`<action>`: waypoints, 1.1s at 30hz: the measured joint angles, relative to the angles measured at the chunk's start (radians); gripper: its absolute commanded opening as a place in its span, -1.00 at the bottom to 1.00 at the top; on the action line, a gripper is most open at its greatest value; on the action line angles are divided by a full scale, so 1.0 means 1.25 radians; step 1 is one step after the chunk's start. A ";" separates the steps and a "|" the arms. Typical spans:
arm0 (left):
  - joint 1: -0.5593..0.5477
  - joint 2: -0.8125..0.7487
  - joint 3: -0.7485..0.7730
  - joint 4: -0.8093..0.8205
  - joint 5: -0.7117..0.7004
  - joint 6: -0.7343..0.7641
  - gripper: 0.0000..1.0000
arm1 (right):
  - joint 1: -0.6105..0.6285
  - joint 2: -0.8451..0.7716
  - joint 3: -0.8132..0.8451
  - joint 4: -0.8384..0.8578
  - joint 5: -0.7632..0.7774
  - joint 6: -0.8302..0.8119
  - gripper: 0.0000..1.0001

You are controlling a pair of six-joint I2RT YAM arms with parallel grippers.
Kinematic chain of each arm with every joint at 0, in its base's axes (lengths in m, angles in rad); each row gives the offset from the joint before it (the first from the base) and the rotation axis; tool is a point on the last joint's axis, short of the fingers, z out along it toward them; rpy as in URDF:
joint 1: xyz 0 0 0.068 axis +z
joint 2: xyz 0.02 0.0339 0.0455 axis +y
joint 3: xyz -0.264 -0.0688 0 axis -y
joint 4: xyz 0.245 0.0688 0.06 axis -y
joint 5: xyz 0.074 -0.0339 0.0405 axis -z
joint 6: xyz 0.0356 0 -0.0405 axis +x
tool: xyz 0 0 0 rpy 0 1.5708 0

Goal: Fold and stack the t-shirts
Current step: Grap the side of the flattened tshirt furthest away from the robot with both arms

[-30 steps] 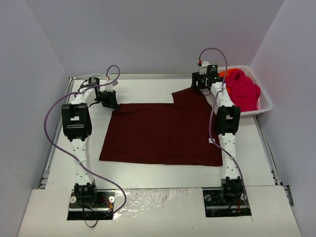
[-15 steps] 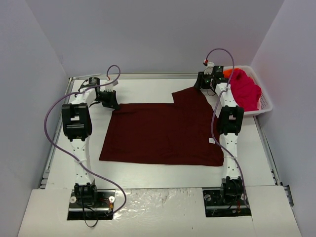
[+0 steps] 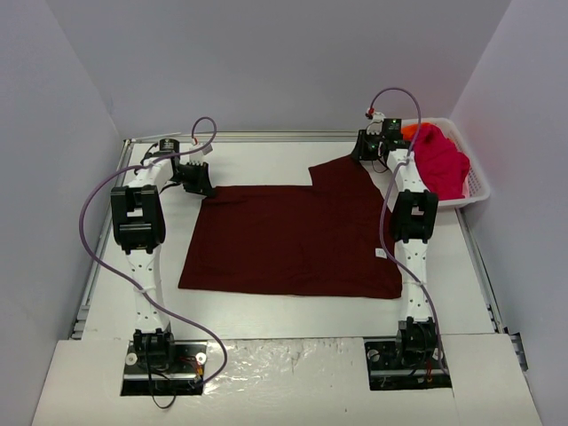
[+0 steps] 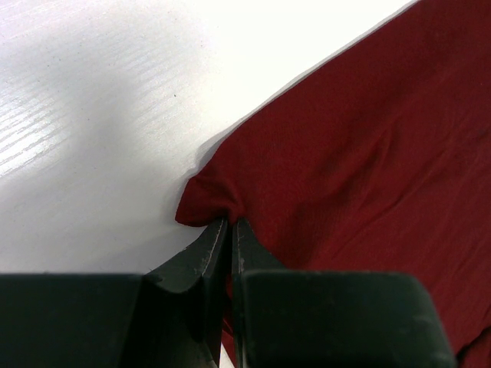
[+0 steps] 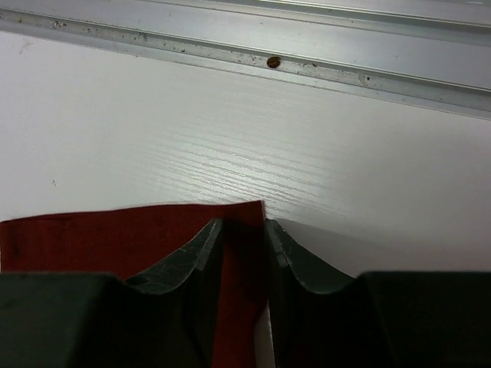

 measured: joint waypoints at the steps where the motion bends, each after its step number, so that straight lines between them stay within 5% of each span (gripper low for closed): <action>1: 0.000 0.000 0.000 0.000 0.000 0.000 -0.95 | 0.001 0.000 0.000 0.000 0.000 -0.002 -0.53; 9: 0.000 0.000 0.000 0.000 0.001 0.000 -0.95 | 0.008 0.000 0.000 -0.011 0.003 -0.016 -1.00; 33: -0.001 -0.002 0.060 -0.012 -0.057 -0.034 -0.95 | 0.009 -0.061 -0.052 -0.057 0.043 -0.066 -1.00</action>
